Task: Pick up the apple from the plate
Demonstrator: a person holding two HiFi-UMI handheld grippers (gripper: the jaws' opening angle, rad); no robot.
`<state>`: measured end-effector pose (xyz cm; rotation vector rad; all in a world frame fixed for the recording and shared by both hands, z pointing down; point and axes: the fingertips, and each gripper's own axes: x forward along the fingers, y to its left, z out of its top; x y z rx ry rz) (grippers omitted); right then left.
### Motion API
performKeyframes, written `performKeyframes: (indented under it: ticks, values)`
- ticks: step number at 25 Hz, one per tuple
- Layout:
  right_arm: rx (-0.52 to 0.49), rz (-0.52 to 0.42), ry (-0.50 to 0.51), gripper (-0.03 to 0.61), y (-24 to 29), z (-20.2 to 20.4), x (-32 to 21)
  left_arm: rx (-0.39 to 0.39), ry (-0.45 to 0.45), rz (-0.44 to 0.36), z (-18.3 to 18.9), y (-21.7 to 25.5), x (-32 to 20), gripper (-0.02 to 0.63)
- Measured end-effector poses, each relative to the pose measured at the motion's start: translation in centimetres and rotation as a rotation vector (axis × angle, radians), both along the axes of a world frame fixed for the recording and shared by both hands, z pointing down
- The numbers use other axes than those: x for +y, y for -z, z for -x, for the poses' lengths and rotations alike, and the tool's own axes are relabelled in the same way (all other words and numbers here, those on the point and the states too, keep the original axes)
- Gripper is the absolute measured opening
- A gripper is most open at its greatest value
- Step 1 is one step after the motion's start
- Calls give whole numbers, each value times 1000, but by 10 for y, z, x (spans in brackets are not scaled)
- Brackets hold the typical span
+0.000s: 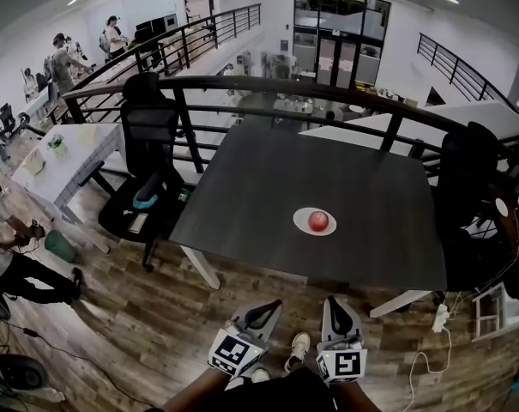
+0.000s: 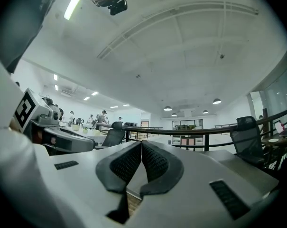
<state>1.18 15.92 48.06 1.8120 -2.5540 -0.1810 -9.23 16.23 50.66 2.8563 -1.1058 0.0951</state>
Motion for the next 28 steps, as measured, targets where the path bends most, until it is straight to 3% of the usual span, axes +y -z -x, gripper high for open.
performKeyframes:
  ticks: [14, 28]
  values:
    - [-11, 4, 53, 25, 7, -42, -107, -10, 42, -10, -44, 16, -100, 23]
    - [-30, 19, 95, 25, -4, -83, -180, -58, 48, 4, -90, 10, -168, 23]
